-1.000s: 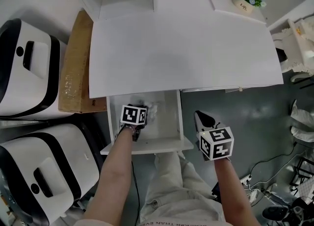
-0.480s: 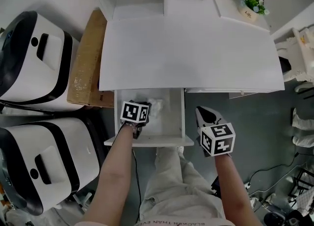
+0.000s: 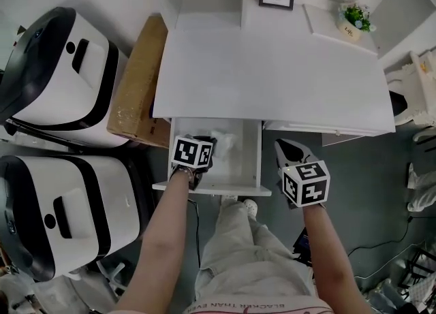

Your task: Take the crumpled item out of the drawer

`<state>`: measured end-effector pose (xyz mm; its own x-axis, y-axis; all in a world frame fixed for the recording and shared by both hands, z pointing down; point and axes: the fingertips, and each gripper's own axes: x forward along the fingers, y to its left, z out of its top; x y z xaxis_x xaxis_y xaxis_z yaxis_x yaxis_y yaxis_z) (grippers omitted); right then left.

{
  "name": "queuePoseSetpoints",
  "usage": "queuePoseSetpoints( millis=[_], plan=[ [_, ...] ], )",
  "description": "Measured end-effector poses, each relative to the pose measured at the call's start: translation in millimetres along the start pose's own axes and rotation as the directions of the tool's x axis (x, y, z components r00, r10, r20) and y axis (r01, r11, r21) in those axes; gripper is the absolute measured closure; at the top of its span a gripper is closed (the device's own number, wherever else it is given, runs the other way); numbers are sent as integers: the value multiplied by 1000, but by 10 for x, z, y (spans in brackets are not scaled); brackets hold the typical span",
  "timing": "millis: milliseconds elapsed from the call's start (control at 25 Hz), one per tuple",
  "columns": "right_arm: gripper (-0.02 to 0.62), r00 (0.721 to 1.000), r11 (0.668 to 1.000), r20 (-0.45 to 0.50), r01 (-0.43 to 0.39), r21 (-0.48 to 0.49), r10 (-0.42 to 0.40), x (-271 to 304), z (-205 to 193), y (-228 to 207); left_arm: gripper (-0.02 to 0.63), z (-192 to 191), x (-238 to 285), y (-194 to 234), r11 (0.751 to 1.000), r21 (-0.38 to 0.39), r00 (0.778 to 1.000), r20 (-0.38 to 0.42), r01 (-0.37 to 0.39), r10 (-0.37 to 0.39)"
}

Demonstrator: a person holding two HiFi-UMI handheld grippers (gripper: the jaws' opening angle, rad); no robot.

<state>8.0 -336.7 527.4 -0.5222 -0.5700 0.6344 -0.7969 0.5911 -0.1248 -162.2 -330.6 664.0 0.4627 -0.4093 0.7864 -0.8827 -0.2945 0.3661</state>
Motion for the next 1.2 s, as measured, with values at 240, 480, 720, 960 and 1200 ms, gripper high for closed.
queuePoseSetpoints(
  millis=[240,480,720,960,1200],
  plan=[
    [589,999,999,37,-22,-40,24,-100,196,88,554,194,-335,-107,998,48,998,61,-29,26],
    [589,996,995,70,-56,-82,62,-219,392,179,554,405,-758,-220,995,65,987,150,-74,63],
    [589,988,991,125,-78,-110,92,-323,691,240,554,598,-1132,-282,990,72,968,232,-117,98],
    [589,980,988,169,-87,-127,108,-490,852,302,554,676,-1374,-415,984,99,952,285,-148,114],
    [589,970,990,216,-89,-109,111,-654,1026,311,554,827,-1659,-582,977,103,916,377,-186,134]
  ],
)
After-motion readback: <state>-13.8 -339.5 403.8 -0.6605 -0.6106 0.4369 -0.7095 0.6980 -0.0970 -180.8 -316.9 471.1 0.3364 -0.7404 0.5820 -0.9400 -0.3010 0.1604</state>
